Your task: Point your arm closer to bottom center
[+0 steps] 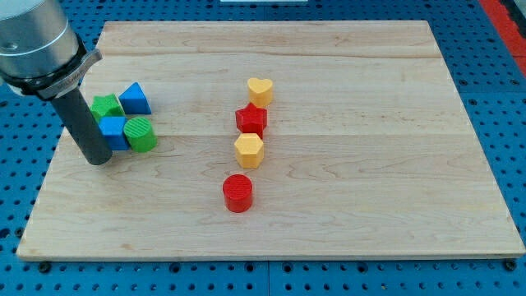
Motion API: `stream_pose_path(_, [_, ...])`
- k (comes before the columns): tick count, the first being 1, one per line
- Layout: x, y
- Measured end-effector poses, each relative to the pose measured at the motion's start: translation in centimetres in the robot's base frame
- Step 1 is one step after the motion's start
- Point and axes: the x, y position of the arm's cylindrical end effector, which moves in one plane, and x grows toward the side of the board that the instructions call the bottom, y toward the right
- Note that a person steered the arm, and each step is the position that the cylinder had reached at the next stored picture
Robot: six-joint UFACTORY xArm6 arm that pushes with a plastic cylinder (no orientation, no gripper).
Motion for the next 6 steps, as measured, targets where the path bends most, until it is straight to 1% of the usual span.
stream_pose_path(2, [-2.9,0.3])
stream_pose_path(3, [0.1,0.6])
stream_pose_path(4, [6.5,7.0])
stream_pose_path(5, [13.2,8.5])
stream_pose_path(6, [12.7,13.7])
